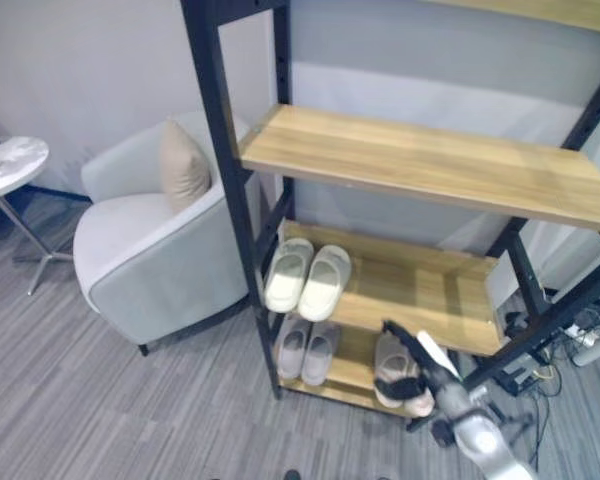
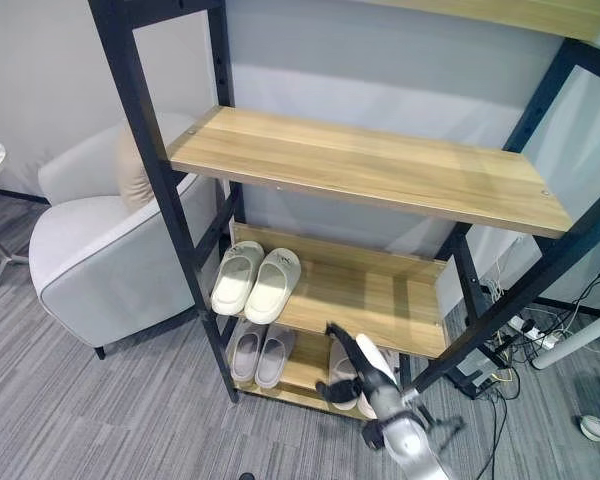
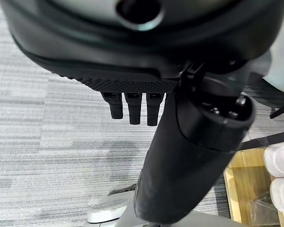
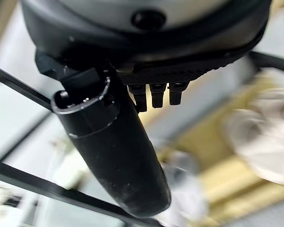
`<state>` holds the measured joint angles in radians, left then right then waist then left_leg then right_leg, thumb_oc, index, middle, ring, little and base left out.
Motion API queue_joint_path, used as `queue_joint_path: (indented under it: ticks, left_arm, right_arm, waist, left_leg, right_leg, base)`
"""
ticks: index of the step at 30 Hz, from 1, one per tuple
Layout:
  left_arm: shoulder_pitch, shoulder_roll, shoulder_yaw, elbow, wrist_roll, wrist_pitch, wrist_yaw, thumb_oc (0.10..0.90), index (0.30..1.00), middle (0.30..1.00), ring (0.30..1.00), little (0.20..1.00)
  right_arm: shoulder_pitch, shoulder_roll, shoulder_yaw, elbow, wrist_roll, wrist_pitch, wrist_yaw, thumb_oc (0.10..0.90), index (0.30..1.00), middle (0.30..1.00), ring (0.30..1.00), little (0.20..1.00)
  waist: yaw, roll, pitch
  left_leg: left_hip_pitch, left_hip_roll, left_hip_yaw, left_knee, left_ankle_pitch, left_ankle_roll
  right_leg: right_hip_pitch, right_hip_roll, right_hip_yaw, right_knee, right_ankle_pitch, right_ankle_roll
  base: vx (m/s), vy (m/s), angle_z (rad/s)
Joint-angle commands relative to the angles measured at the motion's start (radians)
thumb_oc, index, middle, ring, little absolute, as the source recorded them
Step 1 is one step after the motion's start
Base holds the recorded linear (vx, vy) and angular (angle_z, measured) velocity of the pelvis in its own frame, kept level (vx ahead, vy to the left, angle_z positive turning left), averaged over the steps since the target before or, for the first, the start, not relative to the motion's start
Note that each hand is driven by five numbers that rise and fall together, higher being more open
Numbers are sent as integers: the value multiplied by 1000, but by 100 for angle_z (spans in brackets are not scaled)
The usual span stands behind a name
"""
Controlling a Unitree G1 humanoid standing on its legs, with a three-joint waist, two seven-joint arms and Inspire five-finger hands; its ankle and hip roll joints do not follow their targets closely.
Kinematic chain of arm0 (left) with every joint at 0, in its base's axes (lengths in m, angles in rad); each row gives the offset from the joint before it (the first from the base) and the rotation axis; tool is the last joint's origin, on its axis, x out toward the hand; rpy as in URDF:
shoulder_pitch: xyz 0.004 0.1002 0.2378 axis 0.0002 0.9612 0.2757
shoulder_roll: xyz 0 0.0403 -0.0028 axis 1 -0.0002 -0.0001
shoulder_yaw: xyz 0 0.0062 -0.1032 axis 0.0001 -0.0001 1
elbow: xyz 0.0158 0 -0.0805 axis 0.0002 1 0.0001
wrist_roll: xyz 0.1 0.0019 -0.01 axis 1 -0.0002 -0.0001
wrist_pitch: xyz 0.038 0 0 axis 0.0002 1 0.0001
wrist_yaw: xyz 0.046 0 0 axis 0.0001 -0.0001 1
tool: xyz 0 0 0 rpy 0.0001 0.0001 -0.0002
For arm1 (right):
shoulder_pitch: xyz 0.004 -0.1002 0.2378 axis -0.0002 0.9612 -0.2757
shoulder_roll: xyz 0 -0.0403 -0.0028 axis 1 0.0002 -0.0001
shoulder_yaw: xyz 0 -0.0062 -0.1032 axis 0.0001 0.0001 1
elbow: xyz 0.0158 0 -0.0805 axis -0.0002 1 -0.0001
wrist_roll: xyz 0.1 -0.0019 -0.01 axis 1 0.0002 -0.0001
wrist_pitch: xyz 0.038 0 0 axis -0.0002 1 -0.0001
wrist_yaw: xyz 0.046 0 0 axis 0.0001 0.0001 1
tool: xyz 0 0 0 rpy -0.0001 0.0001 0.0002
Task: Arrange the slippers neatly on the shoe rack.
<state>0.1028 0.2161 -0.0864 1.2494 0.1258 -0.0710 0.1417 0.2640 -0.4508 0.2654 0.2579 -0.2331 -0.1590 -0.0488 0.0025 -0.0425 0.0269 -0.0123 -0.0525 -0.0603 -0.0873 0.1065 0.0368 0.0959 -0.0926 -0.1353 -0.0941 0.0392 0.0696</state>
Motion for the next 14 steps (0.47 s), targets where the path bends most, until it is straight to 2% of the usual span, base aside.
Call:
queue_joint_path:
  ticks: [1,5,6,7,11,14]
  left_arm:
    - [-70,-19,-41,56,26,-44,-17,800,900,900,900,900]
    - [-70,-27,-73,55,32,-44,-24,800,900,900,900,900]
    - [-77,-29,-79,56,17,-41,-24,800,900,900,900,900]
    - [-77,-29,-79,56,17,-41,-24,800,900,900,900,900]
    - [-87,-54,-88,67,-69,-32,-49,800,900,900,900,900]
    - [-99,-55,-90,80,-96,-23,-49,800,900,900,900,900]
  right_arm:
    - [-72,-40,-51,-30,-21,-77,-27,800,900,900,900,900]
    - [-79,-9,-51,186,-19,-49,-57,800,900,900,900,900]
    - [-92,29,-65,322,16,-29,-84,800,900,900,900,900]
    - [-94,30,-65,324,17,-31,-85,800,900,900,900,900]
    - [-156,124,-124,662,201,16,-109,800,900,900,900,900]
    - [-186,160,-165,857,280,43,-116,800,900,900,900,900]
  waist:
    - [-7,23,-49]
    - [-29,37,-48]
    - [-42,42,-51]
    - [-41,42,-49]
    - [-71,53,-59]
    - [-89,60,-64]
  left_leg:
    - [88,27,59,0,-161,-23]
    - [100,28,79,0,-162,-21]
    - [108,29,91,0,-164,-20]
    - [109,29,92,0,-164,-20]
    - [118,33,116,0,-164,-22]
    - [121,34,124,0,-163,-23]
  right_leg:
    - [-76,-22,3,59,-35,41]
    - [-76,-17,31,60,-32,39]
    - [-72,-14,45,57,-30,38]
    - [-72,-13,46,57,-30,38]
    - [-70,-7,73,52,-26,34]
    - [-68,-3,85,48,-26,29]
  base:
    - [-43,-35,-24]
    - [-39,-31,-34]
    - [-20,-35,-26]
    - [-8,-46,-30]
    - [-3,-39,-27]
    - [-11,-36,-18]
